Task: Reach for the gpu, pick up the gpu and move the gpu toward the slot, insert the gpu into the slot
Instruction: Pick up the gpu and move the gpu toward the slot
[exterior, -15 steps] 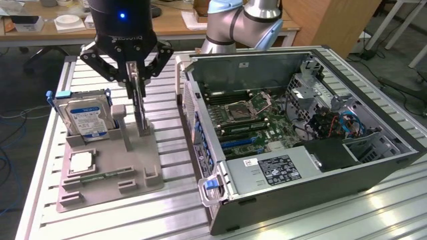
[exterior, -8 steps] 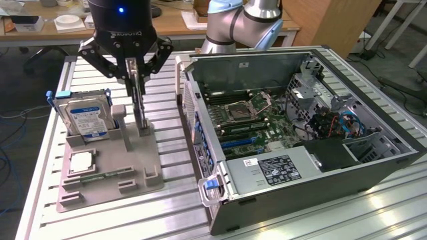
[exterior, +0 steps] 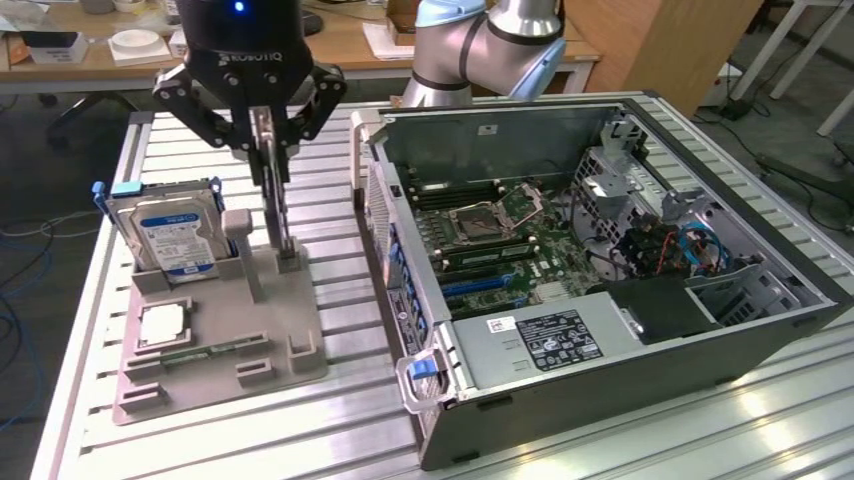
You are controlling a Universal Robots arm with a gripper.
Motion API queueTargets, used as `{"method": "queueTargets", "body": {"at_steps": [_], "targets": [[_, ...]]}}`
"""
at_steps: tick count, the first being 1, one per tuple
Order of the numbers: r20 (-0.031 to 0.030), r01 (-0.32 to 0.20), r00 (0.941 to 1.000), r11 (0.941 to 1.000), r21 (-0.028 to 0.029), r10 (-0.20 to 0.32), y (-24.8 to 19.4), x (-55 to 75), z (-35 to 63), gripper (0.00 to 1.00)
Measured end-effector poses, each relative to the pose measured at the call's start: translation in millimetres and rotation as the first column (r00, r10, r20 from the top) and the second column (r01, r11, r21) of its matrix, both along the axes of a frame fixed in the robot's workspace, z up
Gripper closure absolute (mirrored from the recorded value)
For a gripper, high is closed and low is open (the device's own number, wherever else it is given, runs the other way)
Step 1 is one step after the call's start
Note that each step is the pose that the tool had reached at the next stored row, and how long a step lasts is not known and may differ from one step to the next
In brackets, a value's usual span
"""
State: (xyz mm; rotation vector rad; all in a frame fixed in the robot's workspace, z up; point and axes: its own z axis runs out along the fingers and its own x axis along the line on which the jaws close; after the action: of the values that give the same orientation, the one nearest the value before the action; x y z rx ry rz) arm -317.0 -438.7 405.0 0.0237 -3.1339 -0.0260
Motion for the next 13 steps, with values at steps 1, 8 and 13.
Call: {"method": "queueTargets", "body": {"at_steps": [1, 8, 13], "targets": [[0.0001, 0.000, 1.0000, 1.0000, 0.0000, 0.000, 0.0, 0.0, 1.7, 0.74], [0.0001, 0.000, 1.0000, 1.0000, 0.0001, 0.000, 0.1, 0.0, 4.7, 0.74], [0.0001, 0.000, 1.0000, 1.0000, 0.0007, 0.000, 0.0, 4.5, 5.0, 0.74]]}}
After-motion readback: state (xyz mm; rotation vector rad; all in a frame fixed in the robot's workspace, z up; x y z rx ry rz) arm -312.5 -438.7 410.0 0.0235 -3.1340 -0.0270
